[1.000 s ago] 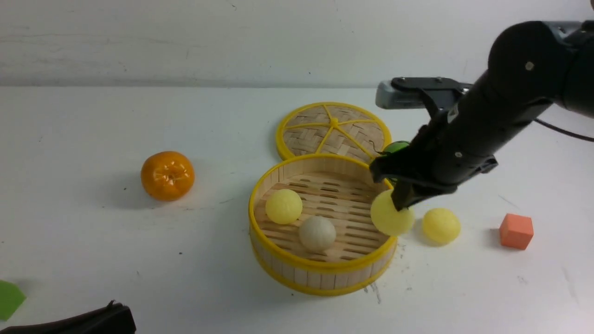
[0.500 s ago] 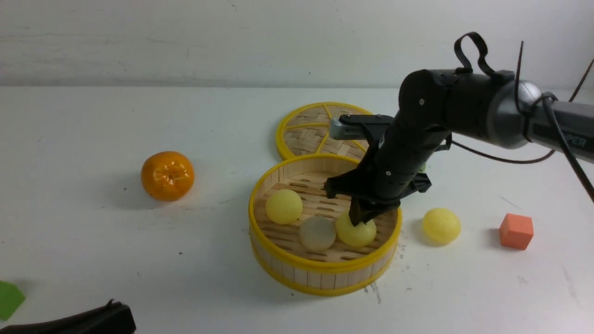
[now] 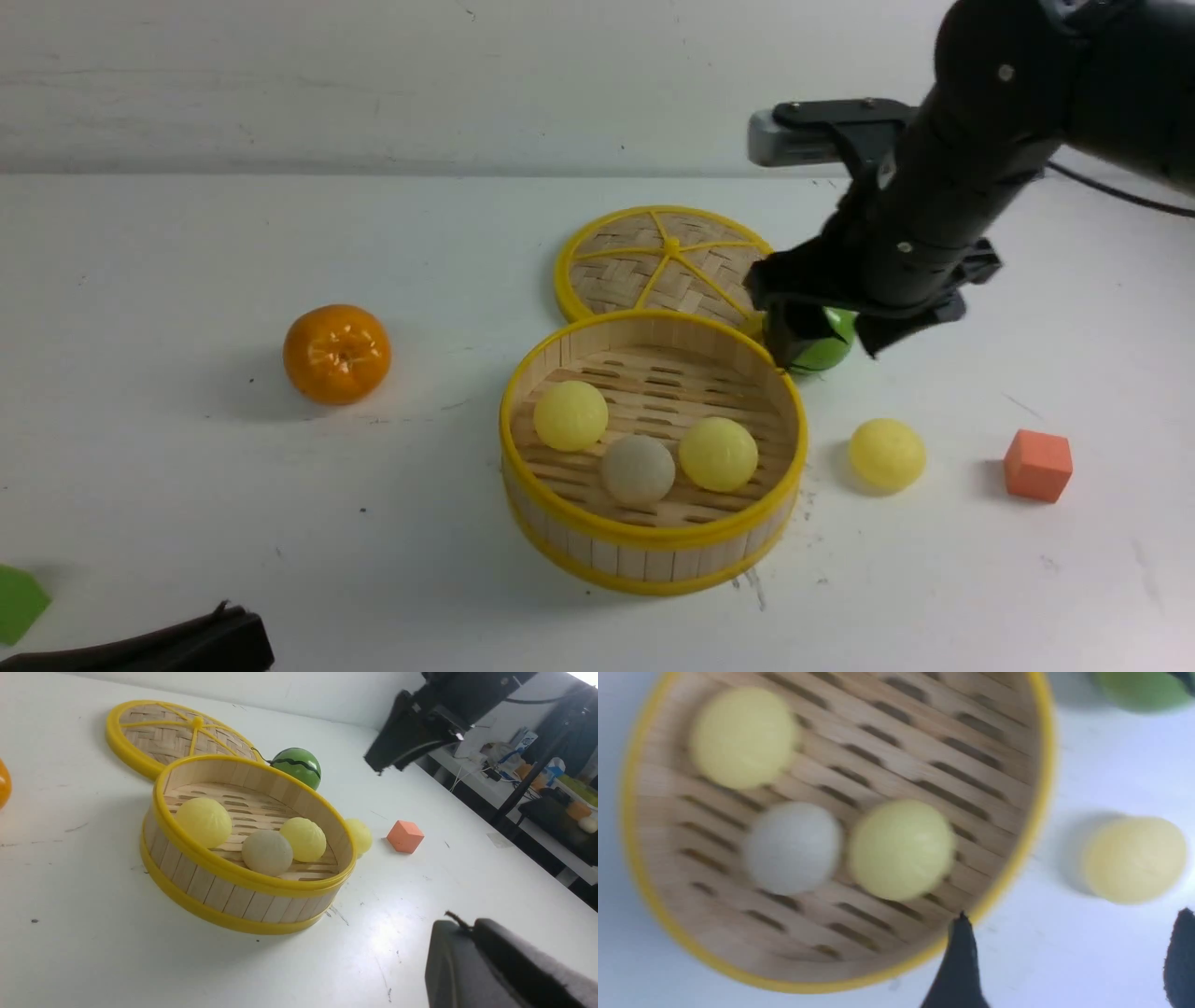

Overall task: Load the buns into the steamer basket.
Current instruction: Use the right arm to grab a steamed stuffed bun

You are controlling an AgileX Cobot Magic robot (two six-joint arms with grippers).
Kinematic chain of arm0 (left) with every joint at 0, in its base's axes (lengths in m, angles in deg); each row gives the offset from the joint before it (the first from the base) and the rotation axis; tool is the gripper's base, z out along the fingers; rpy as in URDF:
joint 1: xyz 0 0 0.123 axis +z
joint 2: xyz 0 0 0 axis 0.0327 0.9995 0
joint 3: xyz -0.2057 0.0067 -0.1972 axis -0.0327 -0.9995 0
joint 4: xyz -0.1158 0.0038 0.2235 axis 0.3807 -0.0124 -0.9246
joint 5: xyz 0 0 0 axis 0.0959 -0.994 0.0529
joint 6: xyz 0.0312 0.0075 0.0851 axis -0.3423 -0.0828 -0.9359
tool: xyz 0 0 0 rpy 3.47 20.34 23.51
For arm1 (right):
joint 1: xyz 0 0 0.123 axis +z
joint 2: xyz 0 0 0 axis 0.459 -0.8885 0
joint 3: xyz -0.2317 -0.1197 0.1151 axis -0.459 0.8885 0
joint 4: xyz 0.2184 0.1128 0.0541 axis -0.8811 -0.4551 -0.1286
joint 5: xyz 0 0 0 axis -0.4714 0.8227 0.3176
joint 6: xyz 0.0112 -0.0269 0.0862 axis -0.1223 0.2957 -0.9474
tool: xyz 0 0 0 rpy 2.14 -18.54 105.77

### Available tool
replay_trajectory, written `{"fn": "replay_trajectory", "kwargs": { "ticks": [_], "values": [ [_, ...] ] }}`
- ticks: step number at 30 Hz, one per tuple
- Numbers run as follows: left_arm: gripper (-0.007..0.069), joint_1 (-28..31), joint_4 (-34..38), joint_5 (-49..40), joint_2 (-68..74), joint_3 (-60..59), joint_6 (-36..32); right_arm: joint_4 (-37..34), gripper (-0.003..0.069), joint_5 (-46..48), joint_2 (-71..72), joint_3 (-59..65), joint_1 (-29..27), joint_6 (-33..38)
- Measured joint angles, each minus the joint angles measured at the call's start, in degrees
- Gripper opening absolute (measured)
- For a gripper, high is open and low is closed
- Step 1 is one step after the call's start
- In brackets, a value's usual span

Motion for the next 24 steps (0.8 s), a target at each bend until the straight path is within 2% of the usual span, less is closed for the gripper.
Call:
{"fn": "replay_trajectory", "kwargs": {
  "ticks": [5,11,24],
  "values": [
    [0.0038,0.0,0.0,0.0,0.0,0.0,0.0,3.1,0.0418,-4.0,-2.3,7.0,-5.3,-3.8],
    [0.0038,0.0,-0.1,-0.1,0.0,0.0,0.0,1.5,0.0325,-10.0,-6.0,7.5,-7.1,-3.8],
    [0.0038,0.0,-0.9,-1.1,0.0,0.0,0.0,-2.5,0.0304,-15.1,-10.1,7.5,-8.2,-2.1]
  ]
}}
